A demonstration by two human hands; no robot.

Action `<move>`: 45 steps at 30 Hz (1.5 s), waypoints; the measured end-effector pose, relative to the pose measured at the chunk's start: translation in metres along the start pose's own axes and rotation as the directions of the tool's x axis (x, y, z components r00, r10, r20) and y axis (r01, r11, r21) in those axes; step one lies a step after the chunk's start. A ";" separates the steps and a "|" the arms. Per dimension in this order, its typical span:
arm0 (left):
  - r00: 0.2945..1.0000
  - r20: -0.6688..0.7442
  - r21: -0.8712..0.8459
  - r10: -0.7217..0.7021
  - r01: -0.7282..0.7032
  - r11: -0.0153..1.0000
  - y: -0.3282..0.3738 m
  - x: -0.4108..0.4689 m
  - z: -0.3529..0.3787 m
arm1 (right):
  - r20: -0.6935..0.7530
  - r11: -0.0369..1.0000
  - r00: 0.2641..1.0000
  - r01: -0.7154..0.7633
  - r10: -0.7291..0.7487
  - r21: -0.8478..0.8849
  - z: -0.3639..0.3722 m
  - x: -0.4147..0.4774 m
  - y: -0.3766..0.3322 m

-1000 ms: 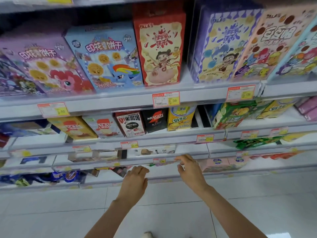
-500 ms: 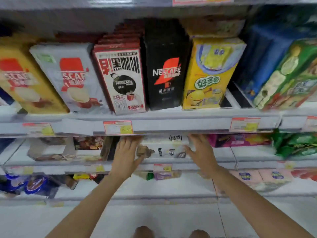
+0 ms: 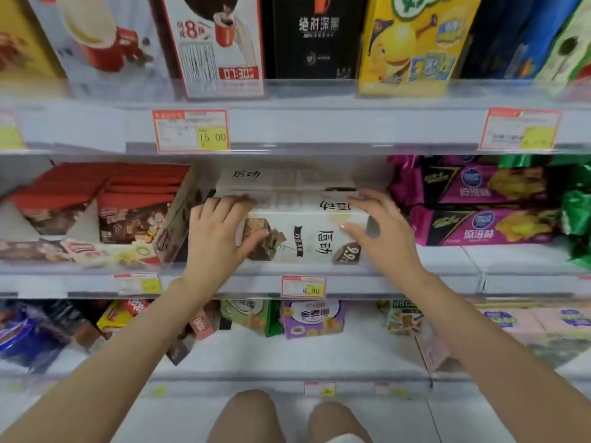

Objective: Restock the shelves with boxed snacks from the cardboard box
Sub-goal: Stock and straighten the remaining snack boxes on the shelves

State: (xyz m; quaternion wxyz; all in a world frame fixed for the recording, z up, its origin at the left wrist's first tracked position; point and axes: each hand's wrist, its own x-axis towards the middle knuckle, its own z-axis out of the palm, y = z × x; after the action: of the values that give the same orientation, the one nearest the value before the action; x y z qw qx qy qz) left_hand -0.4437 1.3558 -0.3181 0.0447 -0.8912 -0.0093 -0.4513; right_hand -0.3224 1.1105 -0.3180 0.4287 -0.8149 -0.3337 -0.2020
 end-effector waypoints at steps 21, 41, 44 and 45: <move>0.951 0.303 -0.101 0.061 -0.031 0.994 0.022 0.033 -0.032 | -0.026 0.971 0.993 0.122 -0.119 0.205 -0.023 -0.018 -0.051; 0.991 0.016 -0.402 0.133 -0.115 0.908 0.033 -0.020 -0.066 | 0.846 0.152 0.518 -0.853 0.127 0.500 -0.025 -0.046 -0.054; 0.819 0.530 -0.549 -0.219 0.529 0.647 0.032 -0.008 -0.080 | 0.776 0.083 0.602 -0.797 0.189 0.598 -0.026 -0.053 -0.051; 0.679 0.709 -0.506 -0.190 0.678 0.533 0.028 -0.004 -0.082 | 0.742 0.061 0.637 -0.766 0.208 0.640 -0.024 -0.057 -0.049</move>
State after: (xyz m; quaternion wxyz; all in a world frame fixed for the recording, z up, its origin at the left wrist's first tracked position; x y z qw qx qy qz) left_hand -0.5100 1.3206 -0.2750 -0.4461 -0.8841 -0.0739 -0.1180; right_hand -0.3984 1.0892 -0.3120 0.7657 -0.4754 -0.1622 0.4018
